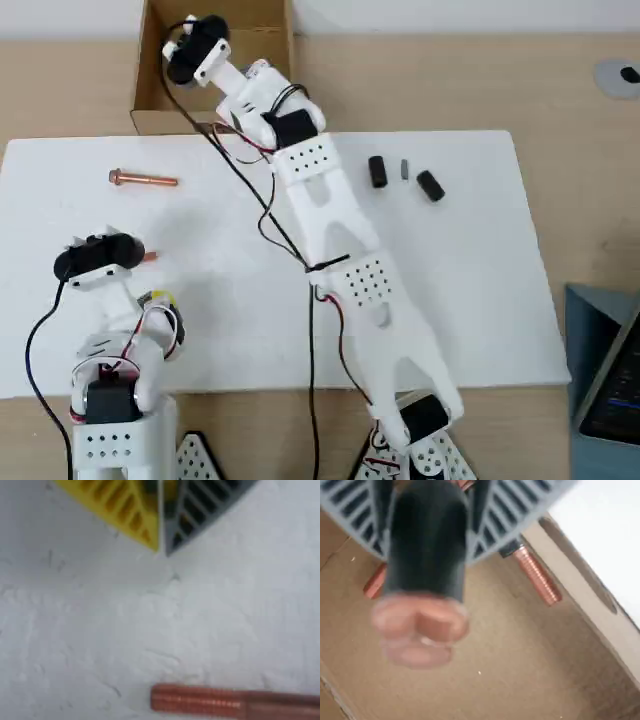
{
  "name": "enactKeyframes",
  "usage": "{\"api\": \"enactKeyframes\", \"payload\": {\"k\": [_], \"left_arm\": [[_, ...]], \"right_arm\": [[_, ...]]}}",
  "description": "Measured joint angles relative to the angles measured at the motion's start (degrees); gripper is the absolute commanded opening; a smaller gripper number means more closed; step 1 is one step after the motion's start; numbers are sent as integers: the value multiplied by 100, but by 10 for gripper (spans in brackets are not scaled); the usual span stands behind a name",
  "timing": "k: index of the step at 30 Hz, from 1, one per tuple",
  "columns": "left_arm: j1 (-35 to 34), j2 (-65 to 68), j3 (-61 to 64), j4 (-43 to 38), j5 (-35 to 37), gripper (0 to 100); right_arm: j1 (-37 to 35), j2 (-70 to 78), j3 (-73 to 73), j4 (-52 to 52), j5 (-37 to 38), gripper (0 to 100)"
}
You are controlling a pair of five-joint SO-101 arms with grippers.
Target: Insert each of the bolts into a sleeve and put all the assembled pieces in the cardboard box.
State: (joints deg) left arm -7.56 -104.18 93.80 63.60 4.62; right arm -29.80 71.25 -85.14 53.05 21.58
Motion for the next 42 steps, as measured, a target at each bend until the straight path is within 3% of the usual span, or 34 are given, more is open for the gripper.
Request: {"api": "enactKeyframes", "payload": {"k": [3,9,22,27,33,42], "left_arm": [[0,0,0,0,0,2],[0,0,0,0,0,2],[0,0,0,0,0,2],[0,0,0,0,0,2],[0,0,0,0,0,2],[0,0,0,0,0,2]], "right_arm": [[0,79,-35,0,70,18],[0,88,-44,0,97,142],[0,79,-193,-26,97,140],[0,79,-255,18,97,95],[-53,53,-756,765,97,8],[-97,-1099,-765,2330,88,9]]}}
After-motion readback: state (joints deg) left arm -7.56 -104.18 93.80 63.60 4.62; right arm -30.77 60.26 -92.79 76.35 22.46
